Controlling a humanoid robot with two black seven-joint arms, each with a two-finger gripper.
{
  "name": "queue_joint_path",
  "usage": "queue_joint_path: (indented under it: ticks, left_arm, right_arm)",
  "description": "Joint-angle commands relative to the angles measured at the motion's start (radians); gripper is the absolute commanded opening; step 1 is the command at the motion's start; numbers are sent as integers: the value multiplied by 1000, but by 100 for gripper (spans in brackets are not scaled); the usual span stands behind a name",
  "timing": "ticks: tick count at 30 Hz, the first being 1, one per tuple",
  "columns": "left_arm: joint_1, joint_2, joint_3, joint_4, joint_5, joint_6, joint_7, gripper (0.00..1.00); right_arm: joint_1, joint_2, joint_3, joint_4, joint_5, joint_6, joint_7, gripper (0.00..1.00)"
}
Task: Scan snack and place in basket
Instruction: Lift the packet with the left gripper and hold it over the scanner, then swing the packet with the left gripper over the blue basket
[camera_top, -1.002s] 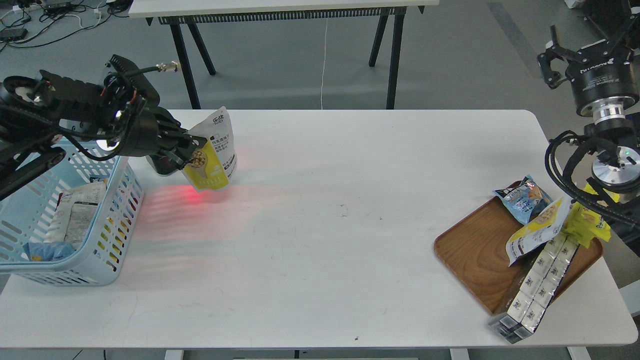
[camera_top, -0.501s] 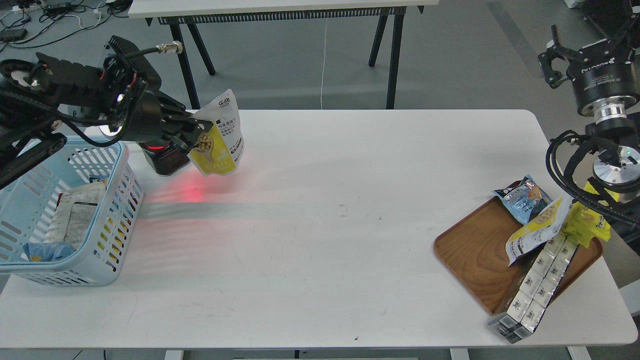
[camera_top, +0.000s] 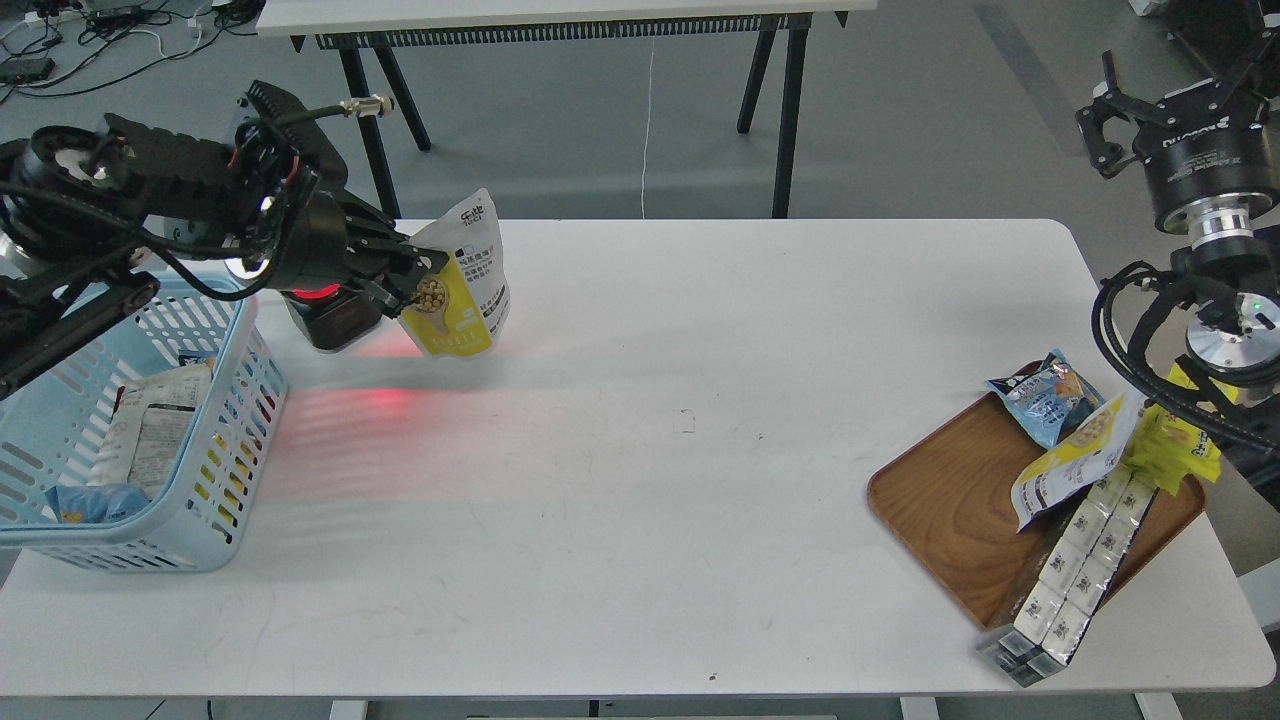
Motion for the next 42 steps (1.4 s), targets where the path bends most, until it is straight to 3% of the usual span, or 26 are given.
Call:
queue_joint_path:
  ticks: [1,13,21,29,42]
  left_arm:
    - [-1,4,-3,-1,0,0,0,0]
    - [-2,27,-68,-13,0,0,0,0]
    - [-2,103,-136,-108,-39,0,0,0]
    - [-19,180,-233,-116,-51,0,0,0]
    - [-41,416,-245,-117,-54,0,0,0]
  right_arm:
    - [0,2,0,0,0,0,0,100]
    - [0,5,-1,2,0,0,0,100]
    - [3,4,-4,2,-2,0,0,100]
    - [2,-5,-1,2,0,0,0,100]
    - [-2,7,-6,-1,-3,0,0,100]
